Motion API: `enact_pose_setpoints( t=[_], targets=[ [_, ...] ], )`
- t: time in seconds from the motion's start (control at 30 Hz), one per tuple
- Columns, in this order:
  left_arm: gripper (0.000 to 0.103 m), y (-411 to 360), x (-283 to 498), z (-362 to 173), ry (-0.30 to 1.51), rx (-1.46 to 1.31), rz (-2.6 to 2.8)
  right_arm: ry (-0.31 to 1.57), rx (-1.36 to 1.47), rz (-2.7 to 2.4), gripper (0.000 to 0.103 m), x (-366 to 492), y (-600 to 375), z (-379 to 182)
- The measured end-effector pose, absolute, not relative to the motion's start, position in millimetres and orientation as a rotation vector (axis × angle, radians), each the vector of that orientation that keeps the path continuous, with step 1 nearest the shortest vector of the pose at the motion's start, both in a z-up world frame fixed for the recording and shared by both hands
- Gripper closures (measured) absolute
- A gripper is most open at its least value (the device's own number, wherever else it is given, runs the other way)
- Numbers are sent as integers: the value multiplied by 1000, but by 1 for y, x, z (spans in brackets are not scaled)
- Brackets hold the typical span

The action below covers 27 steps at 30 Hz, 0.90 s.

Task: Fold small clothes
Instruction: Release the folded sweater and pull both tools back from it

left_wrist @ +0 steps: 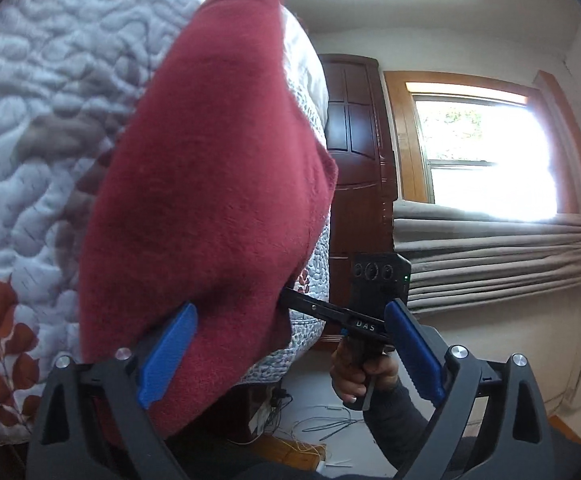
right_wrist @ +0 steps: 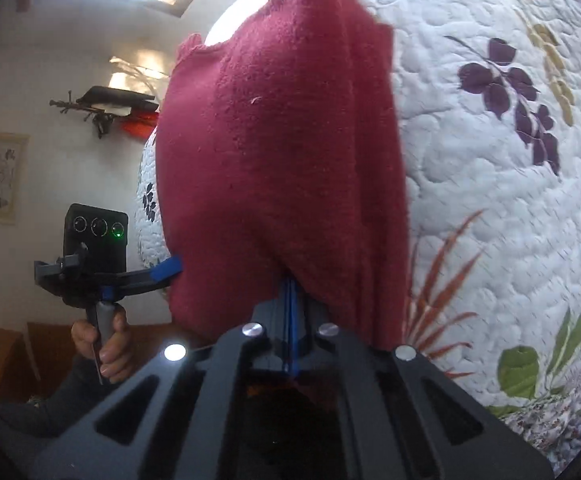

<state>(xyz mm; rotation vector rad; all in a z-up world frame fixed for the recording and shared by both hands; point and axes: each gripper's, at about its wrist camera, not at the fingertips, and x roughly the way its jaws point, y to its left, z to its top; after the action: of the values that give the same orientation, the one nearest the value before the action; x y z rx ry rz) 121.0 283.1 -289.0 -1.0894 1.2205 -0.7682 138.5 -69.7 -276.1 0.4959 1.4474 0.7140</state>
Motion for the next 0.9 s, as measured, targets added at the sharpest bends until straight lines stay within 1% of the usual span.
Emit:
enact_pose_setpoints(
  t=[0.03, 0.07, 0.1, 0.13, 0.17, 0.2, 0.23, 0.27, 0.3, 0.33, 0.37, 0.4, 0.43, 0.5, 0.53, 0.57, 0.63, 0.67, 0.7, 0.77, 0.9],
  targets=[
    [4, 281, 122, -284, 1216, -1072, -766, 1437, 487, 709, 103, 137, -71, -269],
    [4, 280, 121, -281, 1221, -1040, -754, 1425, 480, 706, 103, 135, -72, -263],
    [4, 278, 122, -273, 1229, -1000, -736, 1408, 469, 700, 100, 134, -72, -254],
    [4, 276, 122, -263, 1233, -958, -712, 1389, 448, 685, 92, 131, -72, -246],
    [4, 276, 119, -250, 1230, -905, -683, 1368, 421, 664, 70, 128, -71, -234],
    [4, 275, 114, -230, 1215, -829, -647, 1335, 381, 630, 57, 123, -70, -217],
    [4, 273, 108, -208, 1188, -741, -611, 1299, 333, 591, 39, 117, -68, -199],
    [4, 272, 100, -183, 1157, -637, -562, 1248, 253, 532, 27, 107, -62, -175],
    [4, 270, 91, -158, 1128, -526, -499, 1194, 168, 473, 22, 98, -54, -152],
    [4, 267, 81, -136, 1108, -433, -434, 1150, 89, 416, 11, 87, -44, -131],
    [4, 265, 71, -114, 1091, -346, -357, 1119, 32, 374, 8, 77, -35, -115],
    [4, 263, 61, -93, 1074, -288, -300, 1077, -18, 327, 7, 65, -25, -95],
    [4, 264, 51, -76, 1055, -266, -269, 1036, -35, 303, 5, 55, -18, -77],
    [4, 272, 31, -50, 1018, -267, -253, 924, 6, 296, 3, 32, -15, -48],
    [4, 274, 23, -41, 997, -271, -241, 913, 43, 306, 3, 25, -14, -42],
    [4, 275, 20, -36, 993, -276, -224, 936, 74, 287, 3, 21, -15, -43],
    [4, 279, 13, -36, 1071, -275, -196, 992, 88, 235, 3, 23, -11, -51],
    [4, 280, 11, -39, 1123, -290, -201, 1023, 47, 204, 3, 22, -5, -56],
    [4, 284, 7, -37, 1137, -326, -211, 1037, -13, 171, 3, 20, 0, -61],
    [4, 285, -1, -35, 1118, -333, -190, 1027, -80, 143, 3, 9, 8, -60],
    [4, 277, -6, -36, 1108, -258, -157, 1046, -56, 140, 3, -7, 14, -50]
  ],
)
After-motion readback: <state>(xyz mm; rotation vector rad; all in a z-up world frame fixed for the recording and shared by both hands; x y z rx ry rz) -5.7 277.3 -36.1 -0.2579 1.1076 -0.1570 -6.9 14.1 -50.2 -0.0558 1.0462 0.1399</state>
